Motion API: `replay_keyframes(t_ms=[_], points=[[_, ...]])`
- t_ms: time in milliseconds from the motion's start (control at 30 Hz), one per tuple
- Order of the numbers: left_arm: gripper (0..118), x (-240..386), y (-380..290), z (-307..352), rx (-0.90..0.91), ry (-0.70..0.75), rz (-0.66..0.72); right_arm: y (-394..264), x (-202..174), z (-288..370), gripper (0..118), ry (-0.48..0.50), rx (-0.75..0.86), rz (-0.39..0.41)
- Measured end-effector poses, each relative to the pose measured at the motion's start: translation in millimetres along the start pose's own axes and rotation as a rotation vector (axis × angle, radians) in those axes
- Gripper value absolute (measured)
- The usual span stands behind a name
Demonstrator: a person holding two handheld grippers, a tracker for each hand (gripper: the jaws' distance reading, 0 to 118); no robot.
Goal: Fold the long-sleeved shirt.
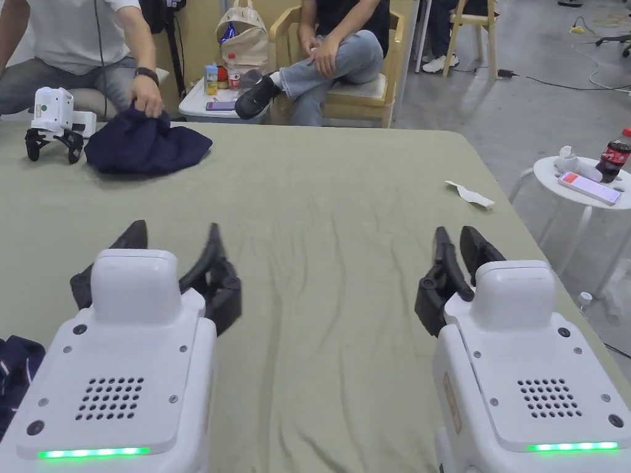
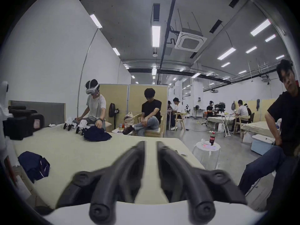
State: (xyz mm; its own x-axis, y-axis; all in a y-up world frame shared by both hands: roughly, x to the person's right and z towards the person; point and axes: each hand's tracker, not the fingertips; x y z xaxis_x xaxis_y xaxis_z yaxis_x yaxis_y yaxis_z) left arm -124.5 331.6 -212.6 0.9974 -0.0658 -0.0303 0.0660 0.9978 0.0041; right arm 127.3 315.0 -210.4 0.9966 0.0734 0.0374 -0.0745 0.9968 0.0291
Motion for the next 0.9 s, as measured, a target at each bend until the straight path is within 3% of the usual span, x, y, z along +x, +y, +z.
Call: replay_keyframes(t_ms=[33,67,100,133,233,467,667,900], points=[[97,1.3,-1.2,-0.9,-0.012,-0.024,0.013,-0.5,-1.1,-0.4,58,0.021,0.003,-0.007],[118,1.6,-2.8,-1.9,-0.017,-0.049,0.021,-0.7,-2.3,-0.1,86,0.025,0.004,-0.014],[116,2.4,-5.8,-4.1,-0.01,-0.105,0.04,-2.2,-5.1,1.0,106,0.023,0.02,-0.023],[118,3.4,-8.7,-1.4,0.006,-0.091,0.028,-2.9,-6.8,0.9,118,0.017,0.025,-0.024],[118,16.1,-11.8,-11.1,-0.083,0.045,-0.03,-1.4,-5.7,3.7,118,0.039,0.06,-0.04],[118,3.2,-9.2,-19.5,-0.143,0.029,0.096,-2.1,-4.8,-1.6,118,0.035,0.017,-0.033],[118,5.7,5.2,-22.6,-0.159,0.031,0.063,-4.5,-5.3,-8.4,118,-0.005,-0.026,-0.009],[118,-0.2,9.7,-35.5,-0.404,-0.078,0.201,-7.5,-5.7,-11.5,118,0.011,-0.047,-0.021]])
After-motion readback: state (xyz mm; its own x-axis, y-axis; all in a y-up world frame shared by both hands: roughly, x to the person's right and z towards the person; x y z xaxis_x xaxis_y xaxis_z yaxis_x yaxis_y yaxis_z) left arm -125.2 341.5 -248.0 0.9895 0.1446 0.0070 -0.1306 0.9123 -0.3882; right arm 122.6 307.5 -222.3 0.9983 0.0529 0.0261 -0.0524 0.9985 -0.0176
